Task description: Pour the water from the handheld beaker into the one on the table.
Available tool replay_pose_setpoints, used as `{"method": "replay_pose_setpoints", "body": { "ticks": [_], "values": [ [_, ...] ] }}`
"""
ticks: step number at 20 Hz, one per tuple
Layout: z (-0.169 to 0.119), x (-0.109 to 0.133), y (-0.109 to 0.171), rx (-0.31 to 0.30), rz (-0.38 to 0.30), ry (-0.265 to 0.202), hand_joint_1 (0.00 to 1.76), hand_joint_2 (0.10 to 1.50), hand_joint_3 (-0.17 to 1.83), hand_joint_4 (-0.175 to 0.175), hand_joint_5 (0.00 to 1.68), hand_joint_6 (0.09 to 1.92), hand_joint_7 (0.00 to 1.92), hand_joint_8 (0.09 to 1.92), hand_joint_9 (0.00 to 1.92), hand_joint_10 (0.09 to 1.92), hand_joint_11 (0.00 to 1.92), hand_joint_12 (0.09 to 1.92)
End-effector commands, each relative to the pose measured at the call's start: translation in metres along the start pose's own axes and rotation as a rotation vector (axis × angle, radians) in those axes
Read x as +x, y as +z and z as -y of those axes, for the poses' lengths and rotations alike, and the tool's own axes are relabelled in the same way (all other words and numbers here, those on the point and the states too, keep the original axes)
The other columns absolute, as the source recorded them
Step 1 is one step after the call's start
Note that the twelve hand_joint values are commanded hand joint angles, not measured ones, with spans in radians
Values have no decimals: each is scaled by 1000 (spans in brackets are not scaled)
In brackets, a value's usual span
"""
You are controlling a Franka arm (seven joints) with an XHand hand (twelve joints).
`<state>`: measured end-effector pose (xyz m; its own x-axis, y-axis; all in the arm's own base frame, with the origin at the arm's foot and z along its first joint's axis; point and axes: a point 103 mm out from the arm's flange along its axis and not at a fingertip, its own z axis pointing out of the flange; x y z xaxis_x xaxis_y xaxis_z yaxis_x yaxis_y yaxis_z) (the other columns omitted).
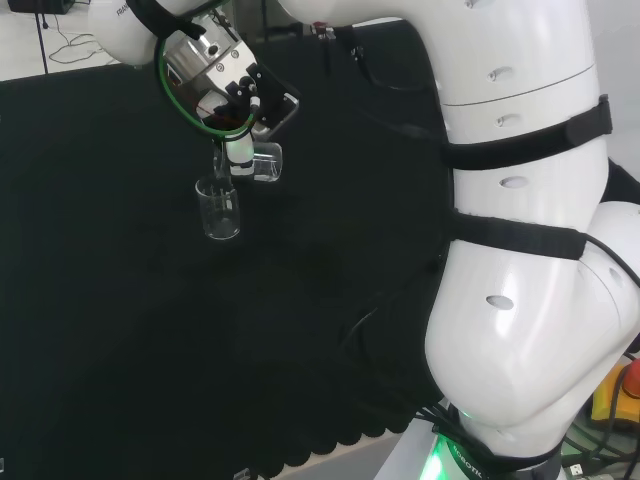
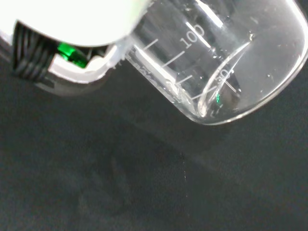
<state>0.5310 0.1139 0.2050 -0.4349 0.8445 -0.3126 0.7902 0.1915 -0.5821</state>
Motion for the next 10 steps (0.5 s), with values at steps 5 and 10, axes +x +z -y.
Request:
{"method": "replay_pose_setpoints", "body": {
  "ticks": [5,10],
  "values": [
    [0,0,-1,22,33,4,1154,599,704,175,1371,515,1697,87,1584,87,1188,842],
    [0,1,-1,30,51,5,1153,599,704,175,1369,520,1696,87,1584,87,1188,842]
  ]
}}
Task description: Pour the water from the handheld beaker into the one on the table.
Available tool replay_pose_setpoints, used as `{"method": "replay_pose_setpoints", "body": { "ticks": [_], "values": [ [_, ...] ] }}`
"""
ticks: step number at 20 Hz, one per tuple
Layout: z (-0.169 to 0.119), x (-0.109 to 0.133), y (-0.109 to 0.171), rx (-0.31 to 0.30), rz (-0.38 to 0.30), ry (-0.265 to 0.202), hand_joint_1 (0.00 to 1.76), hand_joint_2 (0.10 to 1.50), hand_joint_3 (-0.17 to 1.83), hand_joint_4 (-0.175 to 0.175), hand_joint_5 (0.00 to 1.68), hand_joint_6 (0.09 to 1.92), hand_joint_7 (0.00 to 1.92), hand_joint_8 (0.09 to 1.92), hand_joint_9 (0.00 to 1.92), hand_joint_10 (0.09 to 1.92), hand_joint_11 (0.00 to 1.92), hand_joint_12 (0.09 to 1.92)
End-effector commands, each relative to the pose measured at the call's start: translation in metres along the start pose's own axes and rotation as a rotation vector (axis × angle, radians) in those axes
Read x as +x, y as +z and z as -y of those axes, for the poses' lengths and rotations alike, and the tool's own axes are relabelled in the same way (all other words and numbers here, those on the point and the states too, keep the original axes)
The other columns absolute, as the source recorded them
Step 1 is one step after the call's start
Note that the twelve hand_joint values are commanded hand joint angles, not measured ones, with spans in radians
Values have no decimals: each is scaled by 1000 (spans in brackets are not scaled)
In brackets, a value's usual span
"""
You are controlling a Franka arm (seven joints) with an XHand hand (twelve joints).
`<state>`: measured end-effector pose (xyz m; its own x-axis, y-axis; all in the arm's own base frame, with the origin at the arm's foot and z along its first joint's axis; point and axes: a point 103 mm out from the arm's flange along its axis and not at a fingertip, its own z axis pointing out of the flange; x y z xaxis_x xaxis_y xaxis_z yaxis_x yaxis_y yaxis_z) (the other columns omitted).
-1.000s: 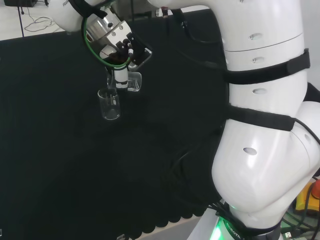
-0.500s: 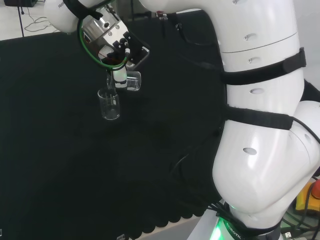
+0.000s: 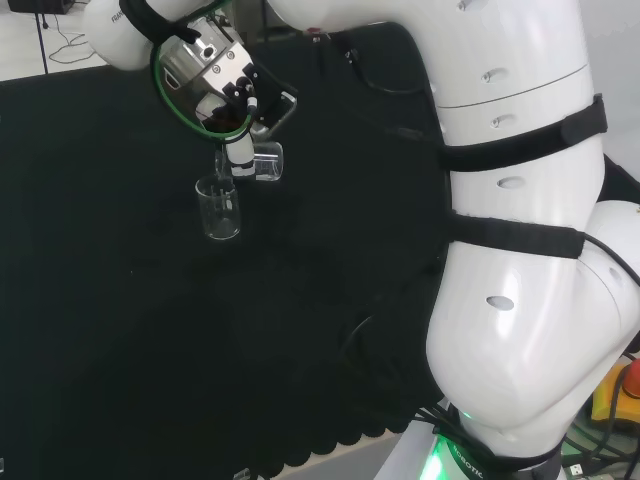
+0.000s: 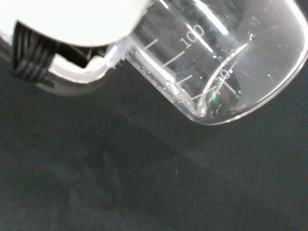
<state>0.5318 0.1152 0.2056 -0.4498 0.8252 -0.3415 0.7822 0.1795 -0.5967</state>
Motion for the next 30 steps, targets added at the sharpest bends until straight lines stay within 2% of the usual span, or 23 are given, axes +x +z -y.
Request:
{"method": "replay_pose_setpoints", "body": {
  "ticks": [1,18,30],
  "values": [
    [0,-1,1,13,13,5,1153,600,705,175,1368,521,1696,87,1584,87,1188,842],
    [0,3,-6,29,60,20,1152,601,707,175,1361,535,1691,87,1583,87,1189,841],
    [-3,7,-8,58,82,5,1151,602,707,175,1357,544,1691,87,1584,87,1191,840]
  ]
}}
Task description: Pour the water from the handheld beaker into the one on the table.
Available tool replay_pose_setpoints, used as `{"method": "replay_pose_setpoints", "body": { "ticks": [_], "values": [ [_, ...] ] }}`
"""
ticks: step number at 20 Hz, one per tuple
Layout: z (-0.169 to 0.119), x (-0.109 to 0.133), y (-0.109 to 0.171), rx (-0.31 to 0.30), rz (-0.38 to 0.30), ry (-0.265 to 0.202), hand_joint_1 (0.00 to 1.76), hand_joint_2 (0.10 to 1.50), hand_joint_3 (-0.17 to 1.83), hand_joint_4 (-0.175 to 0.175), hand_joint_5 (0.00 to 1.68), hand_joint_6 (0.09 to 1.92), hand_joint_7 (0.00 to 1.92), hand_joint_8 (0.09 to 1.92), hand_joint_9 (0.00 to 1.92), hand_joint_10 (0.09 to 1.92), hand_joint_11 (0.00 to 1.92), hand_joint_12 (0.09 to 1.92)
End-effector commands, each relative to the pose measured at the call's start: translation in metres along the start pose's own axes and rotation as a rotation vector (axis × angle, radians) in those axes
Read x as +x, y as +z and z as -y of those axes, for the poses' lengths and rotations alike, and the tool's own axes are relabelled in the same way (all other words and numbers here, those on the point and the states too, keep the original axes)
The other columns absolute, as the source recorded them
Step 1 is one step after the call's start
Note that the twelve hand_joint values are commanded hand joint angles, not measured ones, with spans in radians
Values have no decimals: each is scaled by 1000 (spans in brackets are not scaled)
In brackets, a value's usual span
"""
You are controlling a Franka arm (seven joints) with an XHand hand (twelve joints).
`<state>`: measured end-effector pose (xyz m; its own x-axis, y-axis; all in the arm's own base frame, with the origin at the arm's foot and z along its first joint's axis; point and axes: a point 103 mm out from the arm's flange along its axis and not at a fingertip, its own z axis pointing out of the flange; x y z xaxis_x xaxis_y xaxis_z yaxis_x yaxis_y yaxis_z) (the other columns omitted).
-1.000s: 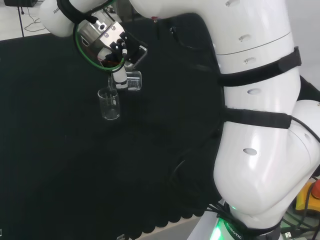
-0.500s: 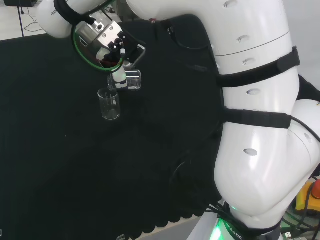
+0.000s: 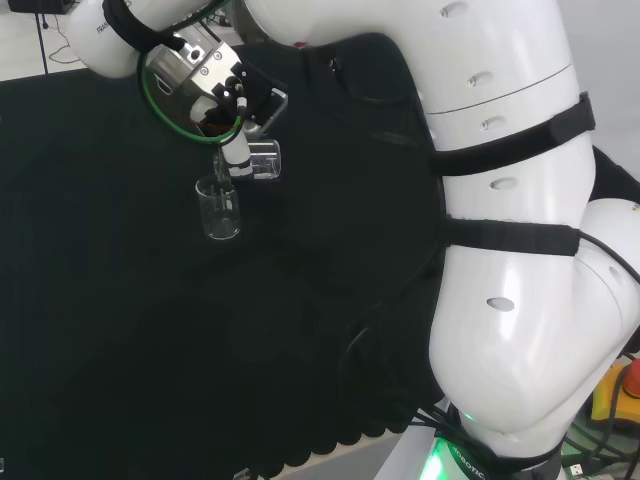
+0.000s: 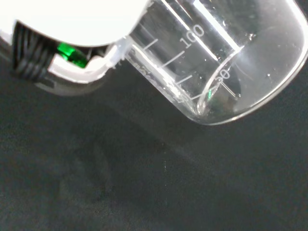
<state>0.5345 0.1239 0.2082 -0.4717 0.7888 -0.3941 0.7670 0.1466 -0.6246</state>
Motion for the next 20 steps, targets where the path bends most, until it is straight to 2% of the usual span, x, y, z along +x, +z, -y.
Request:
{"method": "replay_pose_setpoints", "body": {
  "ticks": [1,20],
  "values": [
    [-1,3,-1,15,18,-5,1151,603,707,175,1356,545,1691,87,1584,87,1191,840],
    [-1,4,-7,48,54,10,1150,604,708,175,1350,556,1690,87,1583,87,1192,839]
  ]
}}
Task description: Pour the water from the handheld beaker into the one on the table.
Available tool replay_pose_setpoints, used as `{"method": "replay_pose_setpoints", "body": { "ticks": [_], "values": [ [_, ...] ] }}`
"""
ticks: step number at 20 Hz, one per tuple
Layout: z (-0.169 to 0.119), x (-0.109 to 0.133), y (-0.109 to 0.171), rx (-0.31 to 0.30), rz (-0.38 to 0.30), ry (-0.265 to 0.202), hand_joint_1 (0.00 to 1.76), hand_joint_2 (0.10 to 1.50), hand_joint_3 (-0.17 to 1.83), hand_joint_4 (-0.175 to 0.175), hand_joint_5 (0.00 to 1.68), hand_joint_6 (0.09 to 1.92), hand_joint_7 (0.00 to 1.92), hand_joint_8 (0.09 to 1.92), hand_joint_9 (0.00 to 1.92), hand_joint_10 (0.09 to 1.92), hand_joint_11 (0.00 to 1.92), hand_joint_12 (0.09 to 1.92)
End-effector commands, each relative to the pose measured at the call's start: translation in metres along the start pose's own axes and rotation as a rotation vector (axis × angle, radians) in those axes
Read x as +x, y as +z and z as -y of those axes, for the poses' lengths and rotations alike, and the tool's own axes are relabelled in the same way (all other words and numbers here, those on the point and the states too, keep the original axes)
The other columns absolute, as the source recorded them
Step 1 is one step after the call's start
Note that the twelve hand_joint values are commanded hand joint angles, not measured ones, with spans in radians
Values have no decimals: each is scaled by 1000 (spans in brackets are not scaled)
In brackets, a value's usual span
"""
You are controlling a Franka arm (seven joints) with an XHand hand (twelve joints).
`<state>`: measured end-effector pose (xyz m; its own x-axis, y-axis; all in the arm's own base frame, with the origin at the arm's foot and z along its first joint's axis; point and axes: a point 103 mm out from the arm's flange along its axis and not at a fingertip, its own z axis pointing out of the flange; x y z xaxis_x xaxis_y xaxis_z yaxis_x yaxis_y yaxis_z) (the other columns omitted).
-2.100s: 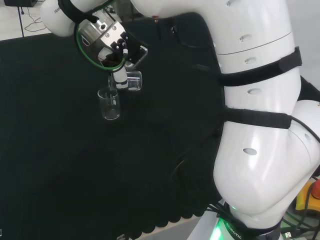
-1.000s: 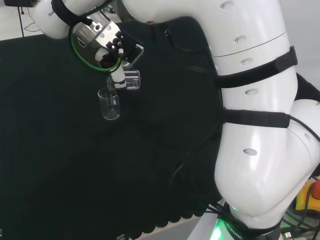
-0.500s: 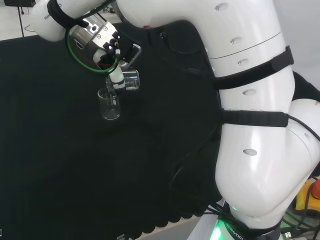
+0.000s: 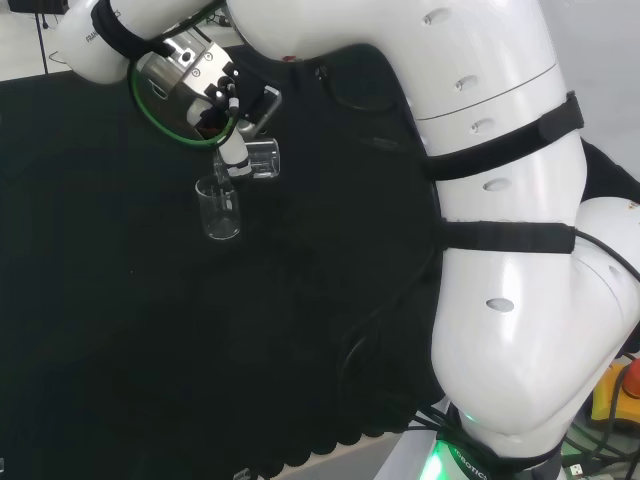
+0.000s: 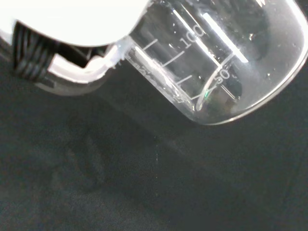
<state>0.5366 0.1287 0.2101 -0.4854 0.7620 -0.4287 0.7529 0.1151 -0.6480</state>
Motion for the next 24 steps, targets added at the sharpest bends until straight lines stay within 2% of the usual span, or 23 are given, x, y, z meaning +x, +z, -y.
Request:
{"method": "replay_pose_setpoints", "body": {
  "ticks": [1,24],
  "values": [
    [1,2,-2,8,12,3,1150,604,708,175,1350,557,1689,87,1583,87,1192,839],
    [1,6,-10,56,33,5,1149,606,708,175,1342,571,1686,87,1581,87,1191,837]
  ]
}}
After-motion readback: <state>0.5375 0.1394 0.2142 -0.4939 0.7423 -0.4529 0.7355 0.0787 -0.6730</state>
